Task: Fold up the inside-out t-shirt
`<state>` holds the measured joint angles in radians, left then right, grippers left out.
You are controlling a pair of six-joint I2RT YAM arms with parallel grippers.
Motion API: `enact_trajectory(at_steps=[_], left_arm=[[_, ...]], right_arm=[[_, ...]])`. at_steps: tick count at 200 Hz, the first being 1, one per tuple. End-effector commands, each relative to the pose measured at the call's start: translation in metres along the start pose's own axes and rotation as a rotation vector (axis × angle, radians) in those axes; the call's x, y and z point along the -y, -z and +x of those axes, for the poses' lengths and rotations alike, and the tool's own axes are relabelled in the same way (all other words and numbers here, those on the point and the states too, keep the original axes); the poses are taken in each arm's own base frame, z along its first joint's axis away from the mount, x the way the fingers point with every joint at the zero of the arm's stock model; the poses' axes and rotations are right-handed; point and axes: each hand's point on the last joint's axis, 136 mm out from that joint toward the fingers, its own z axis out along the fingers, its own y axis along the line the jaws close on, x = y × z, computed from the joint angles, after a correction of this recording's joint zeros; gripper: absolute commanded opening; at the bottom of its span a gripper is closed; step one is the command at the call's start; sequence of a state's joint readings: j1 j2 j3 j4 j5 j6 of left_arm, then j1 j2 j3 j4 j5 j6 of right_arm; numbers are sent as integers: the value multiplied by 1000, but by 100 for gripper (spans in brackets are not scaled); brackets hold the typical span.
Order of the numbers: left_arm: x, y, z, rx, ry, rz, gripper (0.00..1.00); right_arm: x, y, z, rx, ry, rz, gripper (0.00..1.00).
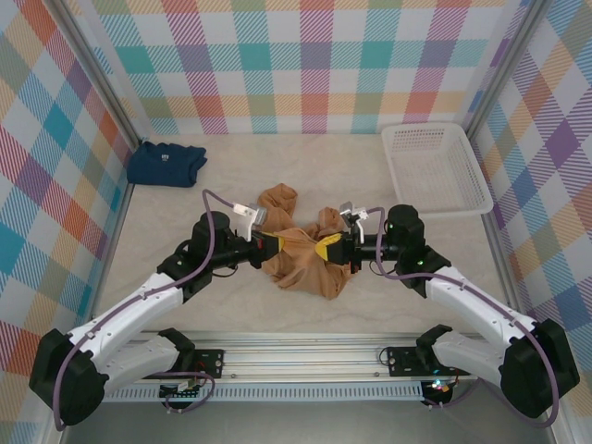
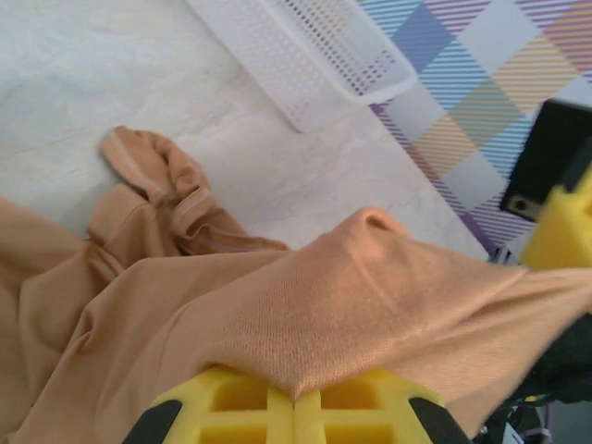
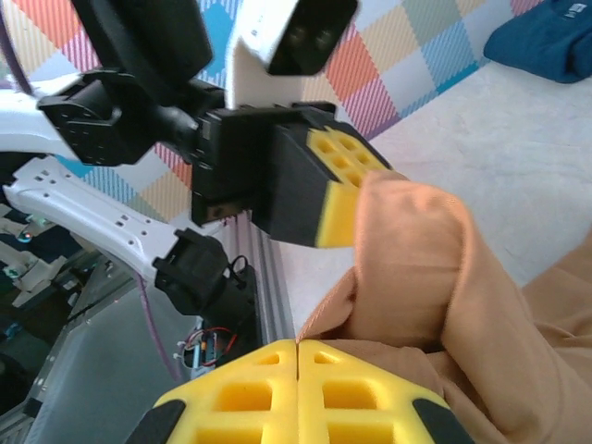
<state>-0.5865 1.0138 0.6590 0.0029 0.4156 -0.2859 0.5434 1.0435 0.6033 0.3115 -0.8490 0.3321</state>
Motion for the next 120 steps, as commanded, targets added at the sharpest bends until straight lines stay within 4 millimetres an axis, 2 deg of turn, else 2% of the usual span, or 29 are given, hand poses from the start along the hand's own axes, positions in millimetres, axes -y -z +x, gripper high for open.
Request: enact_trajectory(at_steps=[1,30,70,94,120], left_arm=[[-23,-5,12,-57,2,-95,10],[-18,-9,16,-102,0,-70,37],[5,7,-2,-20,-51,-4,58],[17,5,-2,-47,-87,30,65],[29,-6,7,-129,-135,63,68]], right_arm=[[-17,1,-14,35,54,-85,0],[-8,-3,-3,-18,45,-64,0],[6,-3,19,-101,59,3,0],[7,-4,24,-125,67,12,0],[6,-5,25,-133,72,4,0]])
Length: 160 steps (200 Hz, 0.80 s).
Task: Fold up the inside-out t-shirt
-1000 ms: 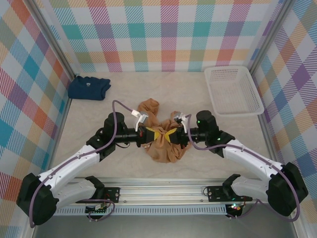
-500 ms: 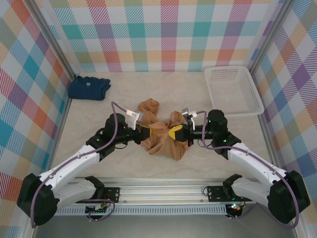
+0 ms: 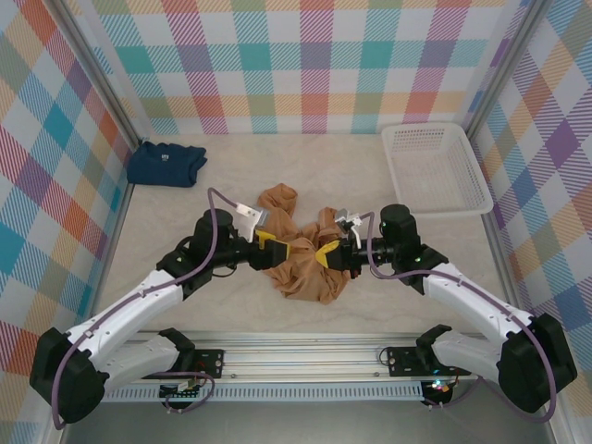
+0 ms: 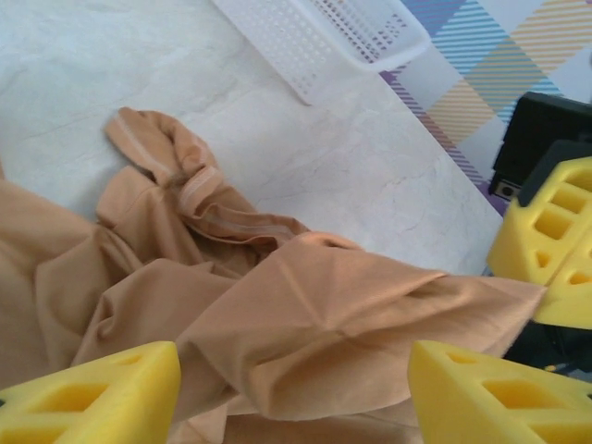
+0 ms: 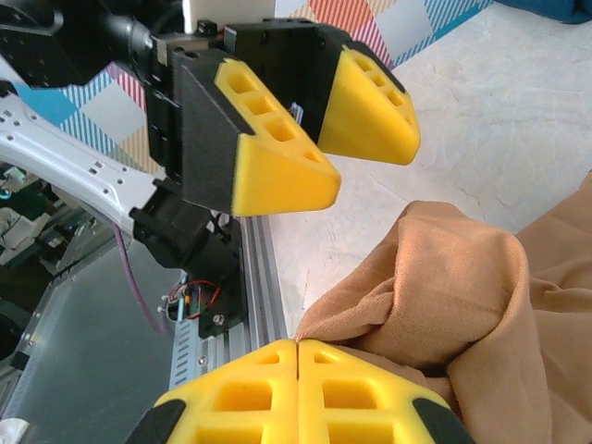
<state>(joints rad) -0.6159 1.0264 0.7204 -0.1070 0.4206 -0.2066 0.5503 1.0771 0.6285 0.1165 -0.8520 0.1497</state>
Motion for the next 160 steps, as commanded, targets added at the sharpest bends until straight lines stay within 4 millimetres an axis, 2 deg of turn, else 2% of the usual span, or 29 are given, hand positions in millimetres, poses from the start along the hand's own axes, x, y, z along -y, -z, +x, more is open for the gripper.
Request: enact_trajectory(at_steps=[1,40,76,89,104,122,139,160], left_arm=[[19,-8,0,-61,-71,55,68],[15,-27,6,-151,-88,45,70],[17,-36,14,-213,-96,73,62],[19,-39,17,-228,-87,96,56],[23,-41,18,-237,-78,127,43],[24,-46,16,-232,-61,141,22],[24,-50,4,-197,-40,133,0],[24,-46,-23,-95,-2,129,0]], right_arm=[[-6,-2,-4,-15,56,-16,0],[-6,-4,0,-28,54,-20,0],[-6,-3,0,-31,56,-14,0],[-6,-3,0,-31,58,-13,0],[-6,-3,0,-31,58,-9,0],[-6,-5,2,-37,53,-13,0],[-8,-8,8,-57,51,-14,0],[-13,-17,24,-99,45,-20,0]])
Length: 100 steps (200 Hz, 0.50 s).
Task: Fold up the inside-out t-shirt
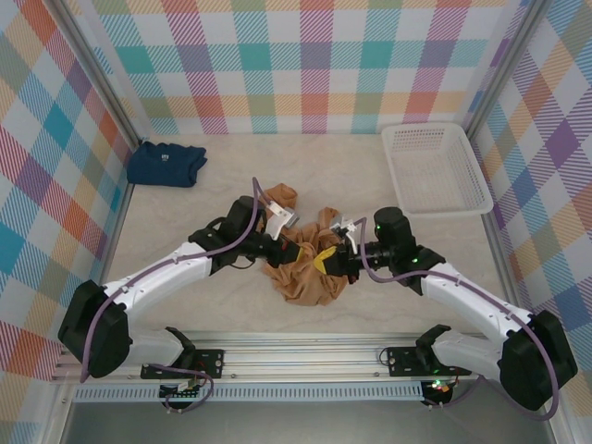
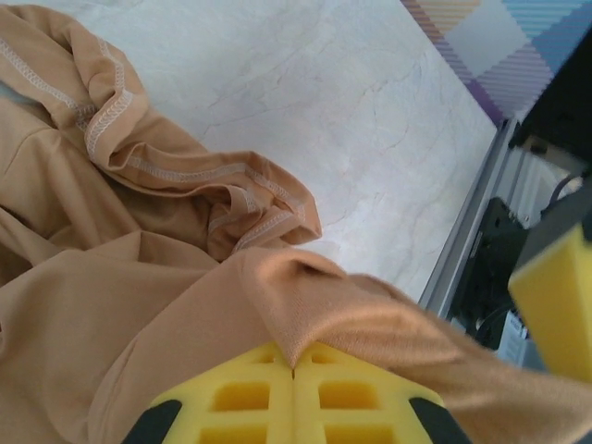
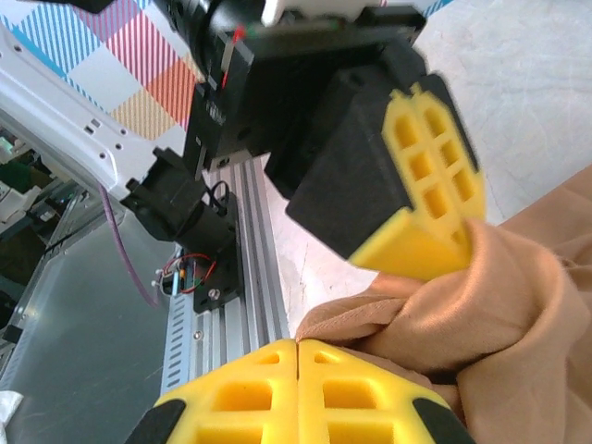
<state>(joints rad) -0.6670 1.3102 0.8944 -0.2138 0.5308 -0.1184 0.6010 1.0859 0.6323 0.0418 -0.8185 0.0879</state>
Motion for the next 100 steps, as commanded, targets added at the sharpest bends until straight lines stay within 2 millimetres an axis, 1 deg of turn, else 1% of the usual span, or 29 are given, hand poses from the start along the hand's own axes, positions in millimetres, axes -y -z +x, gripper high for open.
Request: enact_trajectory(at_steps=[1,13,24,30,41,54,69,82,100], left_arm=[[15,14,-44,151,6,44,0],[21,26,-59,228,18,78,0],[25,37,-69,288,27,110,0],[29,42,-72,311,23,132,0],[34,48,-73,332,8,155,0],[37,51,-69,336,-17,164,0],[39,55,-64,340,-55,163,0],[41,59,-61,345,-88,165,0],[46,64,-57,351,-130,173,0]], right_arm=[[-9,-9,7,-35,34,-16,0],[-9,-16,21,-73,26,-6,0],[-6,-21,34,-108,18,8,0],[-6,-24,39,-127,16,15,4],[-6,-26,41,-146,30,28,11],[-7,-24,35,-137,51,44,21],[-11,-18,24,-104,88,64,30],[-17,-10,12,-59,120,82,34],[-20,2,-5,2,133,107,35]])
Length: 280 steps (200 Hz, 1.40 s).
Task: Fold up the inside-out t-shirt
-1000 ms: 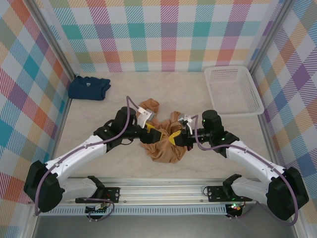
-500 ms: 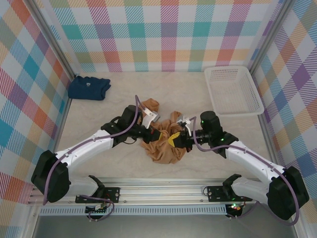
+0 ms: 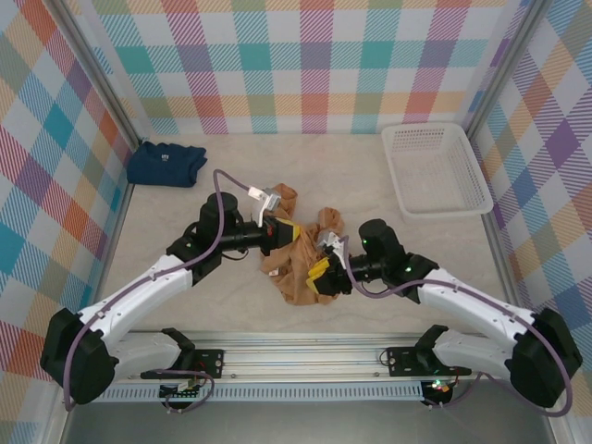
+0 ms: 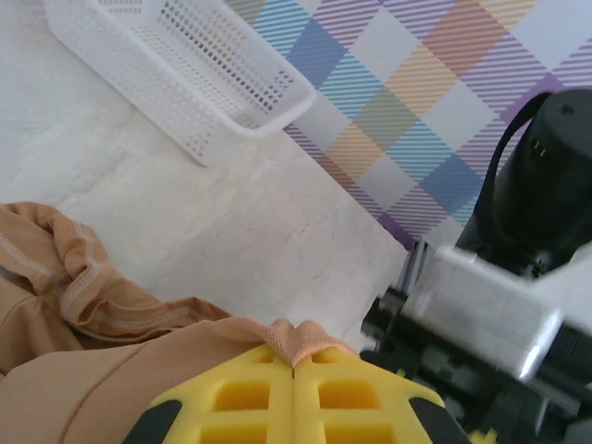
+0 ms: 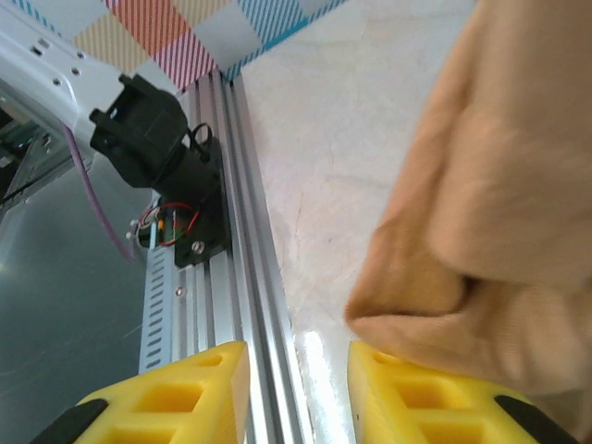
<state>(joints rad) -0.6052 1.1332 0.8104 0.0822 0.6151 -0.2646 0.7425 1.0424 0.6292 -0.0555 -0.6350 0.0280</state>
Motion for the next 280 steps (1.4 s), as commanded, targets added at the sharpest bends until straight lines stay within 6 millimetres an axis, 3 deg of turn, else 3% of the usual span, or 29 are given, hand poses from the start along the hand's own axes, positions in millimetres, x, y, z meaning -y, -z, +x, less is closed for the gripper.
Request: enact_trajectory(at_steps=[1,23,41,153,173,207,280], left_arm=[[13,8,-4,29,-86,52,0],[16,10,-1,24,-103,64,0],[14,9,1,16,-97,59,0],[10,7,4,-5,-80,43,0],[8,7,5,-6,-78,35,0],[3,7,7,-8,-74,9,0],[-21,8,26,-24,-67,-91,0]], right_arm=[[-4,20,-27,90,62,46,35],[13,35,-38,141,41,140,35],[21,35,-38,122,66,177,35],[9,11,-55,110,107,52,37],[9,9,-58,112,102,40,31],[5,12,-61,127,99,36,0],[-14,41,-81,164,123,49,0]])
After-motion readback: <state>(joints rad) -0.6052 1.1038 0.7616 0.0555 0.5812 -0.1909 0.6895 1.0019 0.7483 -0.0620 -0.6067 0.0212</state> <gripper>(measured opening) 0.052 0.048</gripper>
